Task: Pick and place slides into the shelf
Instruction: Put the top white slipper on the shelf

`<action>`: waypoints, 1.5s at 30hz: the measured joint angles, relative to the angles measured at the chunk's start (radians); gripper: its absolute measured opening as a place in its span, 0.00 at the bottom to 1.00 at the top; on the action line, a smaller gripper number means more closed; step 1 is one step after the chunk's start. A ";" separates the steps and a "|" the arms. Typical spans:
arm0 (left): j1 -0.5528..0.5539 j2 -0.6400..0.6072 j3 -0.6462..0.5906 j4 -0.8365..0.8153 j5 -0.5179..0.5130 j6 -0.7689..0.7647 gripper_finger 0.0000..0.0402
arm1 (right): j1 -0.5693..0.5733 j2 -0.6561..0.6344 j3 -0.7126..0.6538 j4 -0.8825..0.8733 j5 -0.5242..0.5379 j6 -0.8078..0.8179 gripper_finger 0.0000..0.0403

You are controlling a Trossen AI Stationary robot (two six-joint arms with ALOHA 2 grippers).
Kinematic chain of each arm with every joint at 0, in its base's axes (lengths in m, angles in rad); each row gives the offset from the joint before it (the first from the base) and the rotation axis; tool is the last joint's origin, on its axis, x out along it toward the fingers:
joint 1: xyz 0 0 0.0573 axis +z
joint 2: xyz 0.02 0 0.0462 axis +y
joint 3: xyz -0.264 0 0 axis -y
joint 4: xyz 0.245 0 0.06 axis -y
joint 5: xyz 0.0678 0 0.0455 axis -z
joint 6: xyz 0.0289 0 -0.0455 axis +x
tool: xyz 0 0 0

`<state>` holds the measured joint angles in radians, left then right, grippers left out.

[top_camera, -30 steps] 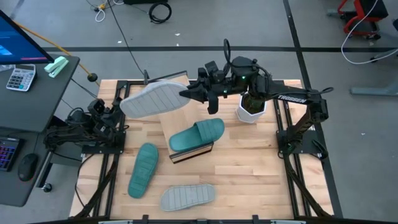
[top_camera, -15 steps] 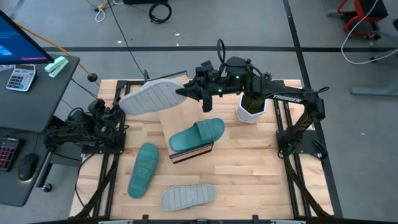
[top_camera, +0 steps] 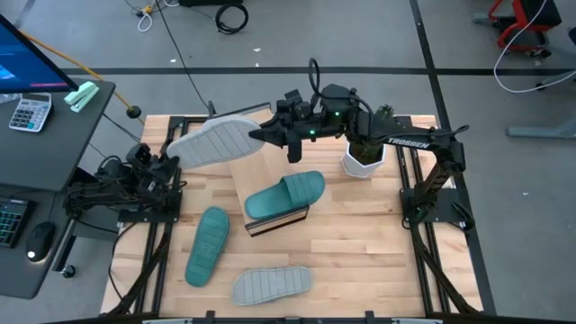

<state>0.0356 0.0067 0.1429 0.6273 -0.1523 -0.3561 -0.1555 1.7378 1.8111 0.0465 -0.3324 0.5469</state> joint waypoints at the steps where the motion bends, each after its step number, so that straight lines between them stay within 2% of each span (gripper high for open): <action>1: 0.000 0.000 0.000 0.001 0.002 0.010 0.29 | 0.000 0.001 0.000 0.000 -0.006 0.005 0.10; 6: 0.000 0.000 0.000 0.001 0.005 0.027 0.17 | -0.001 0.002 0.000 0.000 -0.007 0.019 0.14; 12: 0.000 0.000 0.000 -0.002 -0.001 0.039 0.17 | 0.001 -0.008 0.000 -0.001 0.004 0.002 0.23; 16: 0.000 0.000 -0.001 -0.001 -0.003 0.040 0.20 | 0.002 -0.010 0.000 -0.003 0.003 0.010 0.36; 23: 0.000 0.001 -0.001 0.007 -0.004 0.110 0.16 | 0.001 -0.015 0.000 -0.028 0.006 0.037 0.64; 28: 0.000 0.002 -0.002 0.011 -0.005 0.130 0.16 | 0.001 -0.033 0.000 -0.034 0.021 0.047 0.77; 34: 0.000 0.001 -0.002 0.017 -0.008 0.196 0.16 | 0.001 -0.042 0.000 -0.034 0.027 0.062 0.83; 39: 0.000 0.001 -0.002 0.020 -0.012 0.299 0.15 | 0.001 -0.056 0.000 -0.031 0.046 0.063 0.84; 45: 0.001 0.000 0.001 0.019 -0.070 0.373 0.15 | 0.001 -0.089 0.001 -0.004 0.077 0.057 0.83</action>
<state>0.0364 0.0070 0.1440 0.6465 -0.2224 0.0173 -0.1545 1.6488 1.8124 0.0429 -0.2555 0.6044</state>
